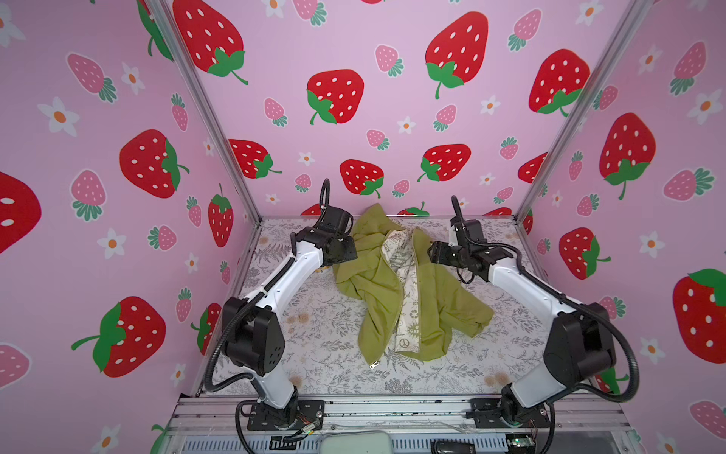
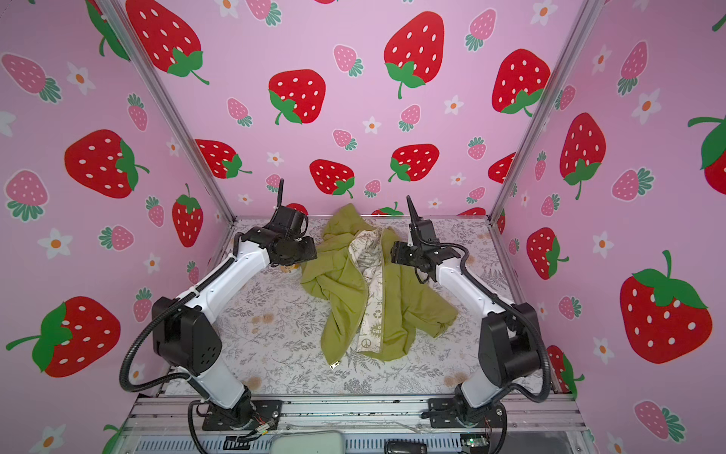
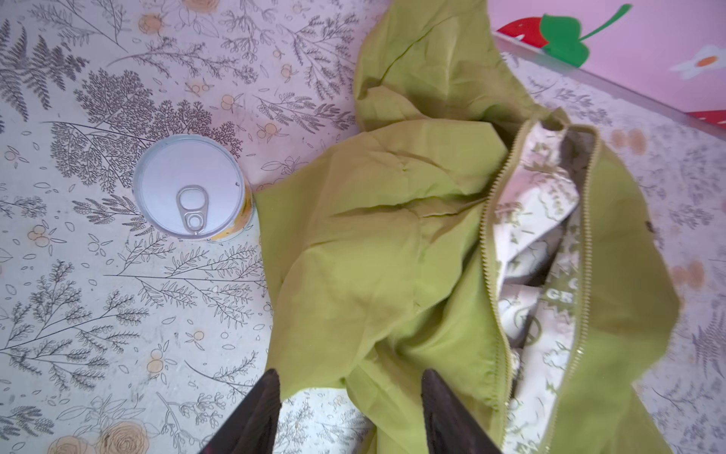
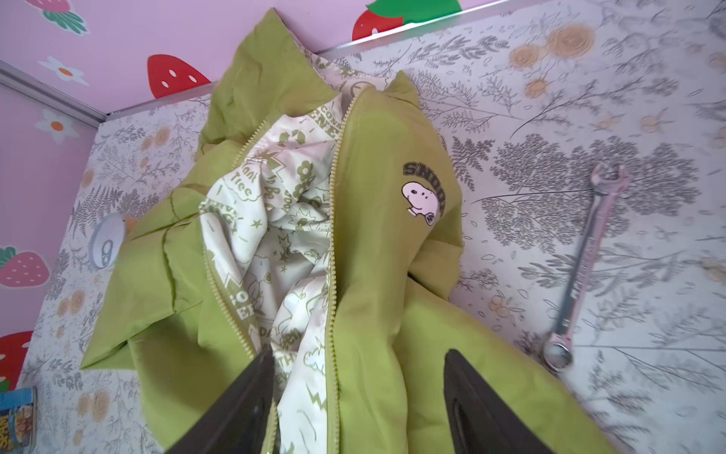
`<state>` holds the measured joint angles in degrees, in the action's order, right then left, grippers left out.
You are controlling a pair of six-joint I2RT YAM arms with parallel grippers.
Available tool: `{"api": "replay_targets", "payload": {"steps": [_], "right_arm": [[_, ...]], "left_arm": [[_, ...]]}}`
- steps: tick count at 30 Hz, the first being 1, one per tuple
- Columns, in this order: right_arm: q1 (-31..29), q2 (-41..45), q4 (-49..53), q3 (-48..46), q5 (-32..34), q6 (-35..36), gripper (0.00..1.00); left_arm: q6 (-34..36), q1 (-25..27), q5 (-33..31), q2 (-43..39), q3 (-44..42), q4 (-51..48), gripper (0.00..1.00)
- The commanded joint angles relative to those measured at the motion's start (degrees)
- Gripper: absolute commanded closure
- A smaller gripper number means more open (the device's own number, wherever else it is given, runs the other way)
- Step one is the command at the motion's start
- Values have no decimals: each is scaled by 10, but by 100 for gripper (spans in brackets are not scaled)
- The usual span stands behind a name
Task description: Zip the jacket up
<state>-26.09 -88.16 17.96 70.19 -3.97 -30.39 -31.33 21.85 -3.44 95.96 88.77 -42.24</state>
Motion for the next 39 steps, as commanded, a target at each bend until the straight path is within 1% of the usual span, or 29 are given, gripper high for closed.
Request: {"api": "replay_targets", "payload": {"steps": [1,3,6,8,11,14,20,24,26,28,32,36,39], "right_arm": [[1,55,31,-54,-14,8,37],[-4,83,13,-103,-56,-5,44],[-23,107,1,-166,-82,-28,53],[-43,122,-22,-210,-99,-49,56],[-80,139,-53,-258,-100,-83,61],[-108,147,-82,-297,-101,-114,64],[-117,166,-112,-354,-98,-153,71],[-117,180,-120,-376,-97,-163,71],[-116,175,-124,-380,-99,-162,71],[-116,165,-131,-382,-102,-162,73],[-114,149,-151,-391,-111,-169,78],[-114,148,-162,-400,-112,-174,80],[-113,149,-163,-407,-108,-175,81]], "left_arm": [[-5,46,20,-29,-37,-5,40],[-11,87,32,-27,-49,7,40],[-26,138,55,3,-46,33,40],[-26,166,55,43,-19,31,40],[-24,192,58,101,27,25,41],[-16,214,57,152,70,20,41],[-15,230,78,218,121,22,41],[-15,239,94,242,137,37,41],[-15,243,100,253,147,39,41],[-16,248,101,266,158,37,41],[-11,256,79,293,186,15,42],[-14,258,62,321,204,-5,45],[-15,260,50,326,206,-11,48]]}}
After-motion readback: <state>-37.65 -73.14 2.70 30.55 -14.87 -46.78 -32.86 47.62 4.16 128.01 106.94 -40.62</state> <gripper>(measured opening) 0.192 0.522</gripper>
